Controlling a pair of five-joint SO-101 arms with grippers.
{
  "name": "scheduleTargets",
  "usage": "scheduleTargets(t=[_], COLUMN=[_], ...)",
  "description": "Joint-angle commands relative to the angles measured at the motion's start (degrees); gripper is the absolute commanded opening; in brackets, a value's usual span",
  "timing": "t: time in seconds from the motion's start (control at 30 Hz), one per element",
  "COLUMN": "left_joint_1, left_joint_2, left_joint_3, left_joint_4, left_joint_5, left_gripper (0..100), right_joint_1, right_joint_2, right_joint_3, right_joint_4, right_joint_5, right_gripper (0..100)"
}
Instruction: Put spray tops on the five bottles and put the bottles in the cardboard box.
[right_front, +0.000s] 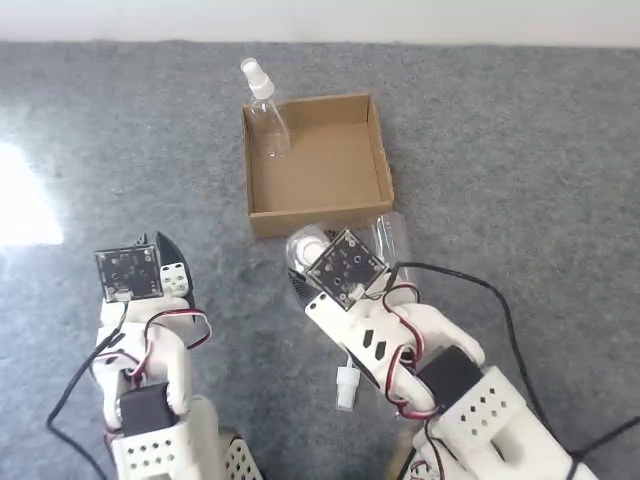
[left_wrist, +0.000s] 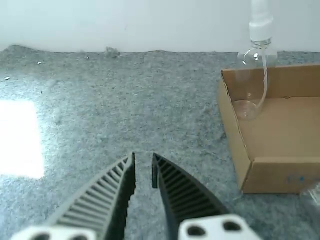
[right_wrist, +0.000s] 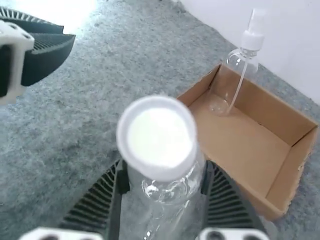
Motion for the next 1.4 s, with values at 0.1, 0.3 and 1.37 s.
scheduleTargets(t=[0.1, 0.3, 1.37], left_joint_1=[-0.26, -0.44, -4.40], left_joint_2=[-0.35, -0.35, -0.35], left_joint_3=[0.04, -0.13, 0.04], left_joint_4=[-0.09, -0.09, -2.02], left_joint_5=[0.44, 0.44, 0.53], left_gripper=[6, 6, 6], right_joint_1=[0.84, 0.84, 6.37], right_joint_2=[-1.27, -1.19, 52.09], right_joint_3=[-11.25, -16.26, -59.96], right_joint_4=[4.26, 4.18, 4.09], right_joint_5=[0.35, 0.62, 0.09], right_gripper=[9.0, 9.0, 9.0])
